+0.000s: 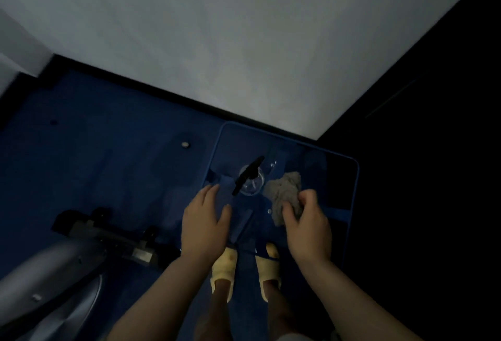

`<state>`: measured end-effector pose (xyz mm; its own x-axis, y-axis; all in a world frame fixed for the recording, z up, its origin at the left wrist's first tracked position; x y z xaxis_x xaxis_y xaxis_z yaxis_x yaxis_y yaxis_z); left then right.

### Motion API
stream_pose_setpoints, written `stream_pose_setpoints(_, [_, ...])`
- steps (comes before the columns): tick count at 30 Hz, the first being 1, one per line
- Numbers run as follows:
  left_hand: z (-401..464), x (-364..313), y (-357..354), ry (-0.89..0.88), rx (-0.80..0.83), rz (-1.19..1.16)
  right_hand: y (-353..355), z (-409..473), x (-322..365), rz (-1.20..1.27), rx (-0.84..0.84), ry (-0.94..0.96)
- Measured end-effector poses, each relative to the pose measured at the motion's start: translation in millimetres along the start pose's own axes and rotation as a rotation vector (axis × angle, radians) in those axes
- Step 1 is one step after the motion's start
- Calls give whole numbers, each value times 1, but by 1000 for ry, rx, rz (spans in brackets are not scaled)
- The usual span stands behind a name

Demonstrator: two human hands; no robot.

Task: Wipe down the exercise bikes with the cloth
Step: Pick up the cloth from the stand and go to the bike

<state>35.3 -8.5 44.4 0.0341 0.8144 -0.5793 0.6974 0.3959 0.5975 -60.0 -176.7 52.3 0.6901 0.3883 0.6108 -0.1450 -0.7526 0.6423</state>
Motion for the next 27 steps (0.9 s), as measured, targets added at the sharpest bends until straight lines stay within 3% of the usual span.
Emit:
stream_pose_setpoints(7, [-63, -38, 80, -105, -243, 75, 53, -46, 80, 3, -8, 374])
stream_pose_setpoints(13, [-126, -40, 112, -19, -460, 85, 60, -70, 139, -32, 76, 665])
stream_pose_setpoints(19, [-213, 4, 105, 219, -656, -45, 27, -103, 189, -203, 227, 929])
stream_pose_setpoints(27, [-362, 70, 70, 590, -916, -228, -55, -196, 227, -295, 635, 1167])
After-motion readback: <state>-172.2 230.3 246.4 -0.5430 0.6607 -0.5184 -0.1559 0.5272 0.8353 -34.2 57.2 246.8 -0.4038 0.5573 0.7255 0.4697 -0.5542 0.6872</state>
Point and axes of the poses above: each hand's wrist, its own z-axis towards the middle knuckle, its own y-axis out of the back of the hand, x = y × z, the point moved 3 cm from there along z, towards the middle knuckle, and after that the axes turned 15 degrees about x, right-handed, at the moved point
